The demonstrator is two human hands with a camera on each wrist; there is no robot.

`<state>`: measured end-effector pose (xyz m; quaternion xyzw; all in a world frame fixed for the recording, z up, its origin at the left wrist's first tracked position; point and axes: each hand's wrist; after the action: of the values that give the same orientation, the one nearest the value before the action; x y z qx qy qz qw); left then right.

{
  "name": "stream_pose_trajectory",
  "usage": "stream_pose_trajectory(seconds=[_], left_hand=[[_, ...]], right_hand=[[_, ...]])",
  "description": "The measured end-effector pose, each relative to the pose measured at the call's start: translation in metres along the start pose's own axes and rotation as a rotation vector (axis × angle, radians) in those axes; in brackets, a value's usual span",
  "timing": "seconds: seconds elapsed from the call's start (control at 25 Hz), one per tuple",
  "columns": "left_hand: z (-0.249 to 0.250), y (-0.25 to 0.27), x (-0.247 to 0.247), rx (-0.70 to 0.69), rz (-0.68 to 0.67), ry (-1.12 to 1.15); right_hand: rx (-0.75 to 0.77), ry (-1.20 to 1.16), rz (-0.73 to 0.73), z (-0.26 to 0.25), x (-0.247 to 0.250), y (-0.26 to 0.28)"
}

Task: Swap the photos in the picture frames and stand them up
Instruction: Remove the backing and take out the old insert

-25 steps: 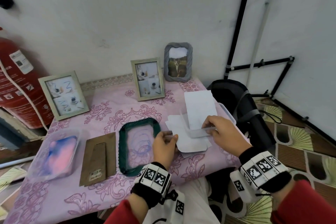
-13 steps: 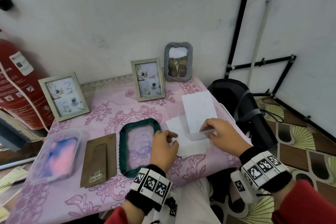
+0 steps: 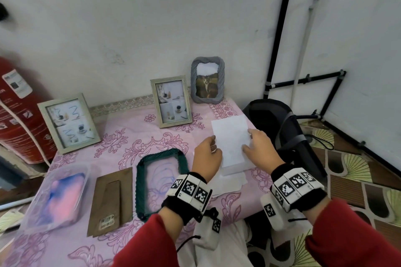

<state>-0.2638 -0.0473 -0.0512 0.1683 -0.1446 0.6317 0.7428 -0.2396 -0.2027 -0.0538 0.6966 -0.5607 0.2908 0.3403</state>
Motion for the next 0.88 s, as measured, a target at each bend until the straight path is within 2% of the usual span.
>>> stream_pose_trajectory(seconds=[0.2, 0.32, 0.56, 0.72, 0.88], left_hand=[[-0.003, -0.002, -0.002, 0.038, -0.04, 0.057], [-0.007, -0.003, -0.002, 0.05, -0.019, 0.145], [-0.007, -0.001, -0.007, 0.046, -0.021, 0.182], [-0.004, 0.002, -0.007, -0.013, -0.061, 0.192], [0.004, 0.01, -0.003, -0.139, 0.004, 0.309]], right_hand=[[0.045, -0.231, 0.196, 0.002, 0.0, -0.002], [0.072, -0.434, 0.214, 0.004, 0.003, -0.001], [0.157, -0.509, 0.274, 0.012, 0.012, 0.008], [0.206, -0.569, 0.312, 0.011, 0.014, 0.017], [0.254, -0.685, 0.293, 0.005, 0.018, 0.019]])
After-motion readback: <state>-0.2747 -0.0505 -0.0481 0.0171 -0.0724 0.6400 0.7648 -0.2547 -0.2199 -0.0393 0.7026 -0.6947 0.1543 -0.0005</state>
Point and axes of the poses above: each hand's wrist, its own y-axis away from the middle knuckle, its own x-axis out of the back of the hand, z = x × y, and after that the axes turned 13 degrees about -z, right-handed
